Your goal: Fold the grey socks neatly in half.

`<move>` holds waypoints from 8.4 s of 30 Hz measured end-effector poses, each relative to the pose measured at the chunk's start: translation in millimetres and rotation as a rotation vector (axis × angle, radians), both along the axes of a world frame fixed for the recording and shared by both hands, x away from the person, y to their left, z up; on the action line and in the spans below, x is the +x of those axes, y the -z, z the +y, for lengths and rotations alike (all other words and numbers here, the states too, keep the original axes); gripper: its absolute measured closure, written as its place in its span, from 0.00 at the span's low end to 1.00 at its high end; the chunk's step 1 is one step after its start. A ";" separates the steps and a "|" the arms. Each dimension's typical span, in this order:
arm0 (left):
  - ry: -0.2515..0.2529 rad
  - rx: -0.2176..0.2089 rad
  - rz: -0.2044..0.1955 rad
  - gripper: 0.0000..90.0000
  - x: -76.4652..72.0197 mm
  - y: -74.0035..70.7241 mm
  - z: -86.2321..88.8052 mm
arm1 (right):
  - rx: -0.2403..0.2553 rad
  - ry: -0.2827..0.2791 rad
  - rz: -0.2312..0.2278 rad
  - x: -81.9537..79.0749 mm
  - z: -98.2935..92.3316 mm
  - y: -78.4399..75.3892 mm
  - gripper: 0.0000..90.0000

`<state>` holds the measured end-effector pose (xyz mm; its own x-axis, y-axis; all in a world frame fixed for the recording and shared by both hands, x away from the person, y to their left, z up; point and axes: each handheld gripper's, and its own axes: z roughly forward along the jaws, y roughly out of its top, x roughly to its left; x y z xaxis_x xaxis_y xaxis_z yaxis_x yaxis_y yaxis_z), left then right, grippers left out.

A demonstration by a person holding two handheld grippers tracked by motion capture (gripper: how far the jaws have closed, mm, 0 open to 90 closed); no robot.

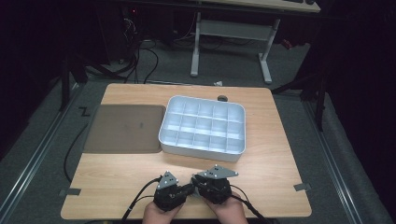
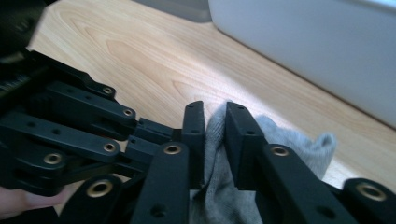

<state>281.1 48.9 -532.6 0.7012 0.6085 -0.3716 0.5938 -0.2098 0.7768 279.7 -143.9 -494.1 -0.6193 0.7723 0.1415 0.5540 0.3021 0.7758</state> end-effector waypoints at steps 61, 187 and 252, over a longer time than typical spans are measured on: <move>-0.012 0.014 -0.021 1.00 7.0 -1.4 1.9 | -0.020 -0.057 -0.020 -27.3 -9.9 24.8 0.83; 0.056 0.196 -0.181 1.00 -11.5 2.2 -38.4 | 0.149 0.058 -0.005 -32.3 -59.9 12.3 0.70; -0.089 0.033 -0.115 0.89 -3.6 -11.1 26.5 | -0.003 0.061 -0.007 -28.6 -38.8 33.1 1.00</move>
